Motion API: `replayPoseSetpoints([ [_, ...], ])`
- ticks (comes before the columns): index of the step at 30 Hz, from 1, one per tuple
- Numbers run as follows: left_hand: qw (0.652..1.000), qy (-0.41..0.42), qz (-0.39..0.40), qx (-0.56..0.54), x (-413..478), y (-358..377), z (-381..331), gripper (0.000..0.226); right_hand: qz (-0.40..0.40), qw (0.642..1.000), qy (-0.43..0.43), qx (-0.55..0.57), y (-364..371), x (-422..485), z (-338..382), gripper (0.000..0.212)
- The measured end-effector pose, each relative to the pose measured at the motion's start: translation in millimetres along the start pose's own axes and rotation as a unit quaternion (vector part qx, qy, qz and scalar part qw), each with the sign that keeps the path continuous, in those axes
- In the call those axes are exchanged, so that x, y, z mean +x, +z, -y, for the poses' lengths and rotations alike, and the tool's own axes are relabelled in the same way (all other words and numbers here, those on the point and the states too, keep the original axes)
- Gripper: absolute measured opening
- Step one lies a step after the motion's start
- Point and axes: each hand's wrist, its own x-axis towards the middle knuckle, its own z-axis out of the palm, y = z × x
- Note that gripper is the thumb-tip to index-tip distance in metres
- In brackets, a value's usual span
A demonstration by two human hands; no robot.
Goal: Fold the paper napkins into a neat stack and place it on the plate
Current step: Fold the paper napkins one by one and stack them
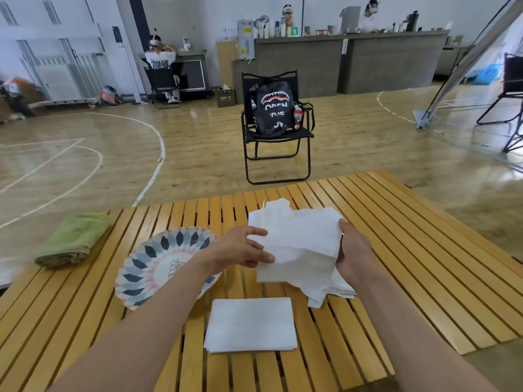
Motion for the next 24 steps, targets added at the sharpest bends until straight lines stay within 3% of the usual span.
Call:
replayPoseSetpoints([
  [10, 0.998, 0.038, -0.005, -0.049, -6.3, -2.8, 9.2, 0.059, 0.026, 0.994, 0.048, 0.098, -13.1, 11.3, 5.6, 0.037],
  [15, 0.988, 0.056, 0.001, -0.147, -10.7, -11.4, 10.3, 0.045, -0.011, 0.991, -0.045, 0.128, -21.7, 12.6, 16.7, 0.038],
  [20, 0.993, 0.083, -0.076, 0.019, -7.6, -11.9, 6.6, 0.036, 0.02, 0.986, -0.151, 0.068, -17.9, 7.3, 27.9, 0.037],
  [24, 0.98, 0.081, -0.133, 0.127, 0.4, -10.4, 5.9, 0.028, 0.055, 0.992, -0.11, 0.038, -14.5, 3.6, 23.1, 0.058],
])
